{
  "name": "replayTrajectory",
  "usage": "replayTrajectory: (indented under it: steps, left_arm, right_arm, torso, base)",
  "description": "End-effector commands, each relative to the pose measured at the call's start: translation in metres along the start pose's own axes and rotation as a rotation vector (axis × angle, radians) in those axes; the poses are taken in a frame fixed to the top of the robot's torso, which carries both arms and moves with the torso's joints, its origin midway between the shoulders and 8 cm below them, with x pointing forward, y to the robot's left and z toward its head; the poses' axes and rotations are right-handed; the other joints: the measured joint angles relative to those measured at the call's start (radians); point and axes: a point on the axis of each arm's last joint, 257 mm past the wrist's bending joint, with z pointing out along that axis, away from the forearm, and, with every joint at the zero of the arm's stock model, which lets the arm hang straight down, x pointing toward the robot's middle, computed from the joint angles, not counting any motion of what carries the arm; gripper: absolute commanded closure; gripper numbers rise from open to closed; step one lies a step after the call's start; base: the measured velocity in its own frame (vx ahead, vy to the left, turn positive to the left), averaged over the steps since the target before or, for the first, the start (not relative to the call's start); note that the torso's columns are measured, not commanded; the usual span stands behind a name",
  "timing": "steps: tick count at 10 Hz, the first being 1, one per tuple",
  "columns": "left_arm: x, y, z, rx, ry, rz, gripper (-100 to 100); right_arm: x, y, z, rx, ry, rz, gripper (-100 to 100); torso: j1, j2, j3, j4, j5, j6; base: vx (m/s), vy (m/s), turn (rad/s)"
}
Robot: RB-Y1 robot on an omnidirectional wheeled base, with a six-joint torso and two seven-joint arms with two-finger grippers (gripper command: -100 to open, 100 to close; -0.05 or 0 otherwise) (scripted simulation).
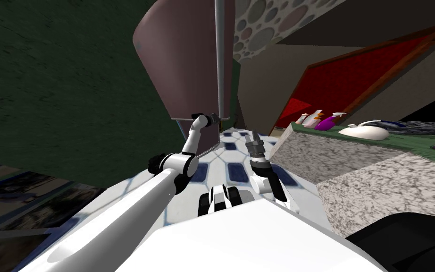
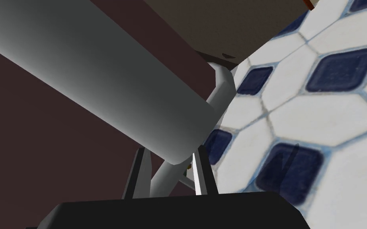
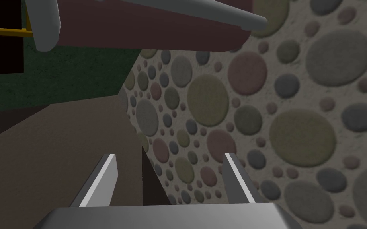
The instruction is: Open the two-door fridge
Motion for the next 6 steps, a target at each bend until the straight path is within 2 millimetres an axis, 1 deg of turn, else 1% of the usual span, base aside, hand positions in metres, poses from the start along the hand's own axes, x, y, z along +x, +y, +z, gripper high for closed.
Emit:
replayTrajectory:
  steps: [1,2,3,4,5,6]
  left_arm:
    - [0.022,0.010,0.000,-0.023,0.046,0.008,100]
    - [0.038,0.018,0.001,-0.040,0.079,0.014,100]
    - [0.039,0.009,-0.003,-0.052,0.060,0.007,-100]
    - [0.043,0.006,-0.004,-0.055,0.064,0.007,-100]
    - [0.052,0.000,-0.007,-0.062,0.070,0.008,-100]
    - [0.061,-0.007,-0.010,-0.069,0.076,0.009,-100]
  right_arm:
    - [0.000,0.000,0.000,0.000,0.000,0.000,0]
    - [0.000,0.000,0.000,0.000,0.000,0.000,0]
    - [0.000,0.000,0.000,0.000,0.000,0.000,0]
    - [0.000,0.000,0.000,0.000,0.000,0.000,0]
    - [0.000,0.000,0.000,0.000,0.000,0.001,0]
    - [0.000,0.000,0.000,0.000,0.000,0.001,0]
  torso:
    - [0.000,0.000,0.000,0.001,0.000,0.001]
    - [-0.001,0.000,0.000,0.001,0.001,-0.001]
    - [-0.001,0.004,0.002,0.002,0.000,0.002]
    - [-0.010,-0.001,0.000,-0.001,-0.003,0.002]
    - [-0.017,-0.011,-0.007,-0.007,-0.006,0.003]
    - [-0.014,-0.015,-0.010,-0.010,-0.006,0.002]
  base:
    - [-0.109,0.237,-0.052]
    - [-0.167,0.224,-0.023]
    - [-0.065,0.070,0.109]
    - [0.037,-0.083,0.096]
    - [0.039,-0.118,0.070]
    - [0.029,-0.109,0.082]
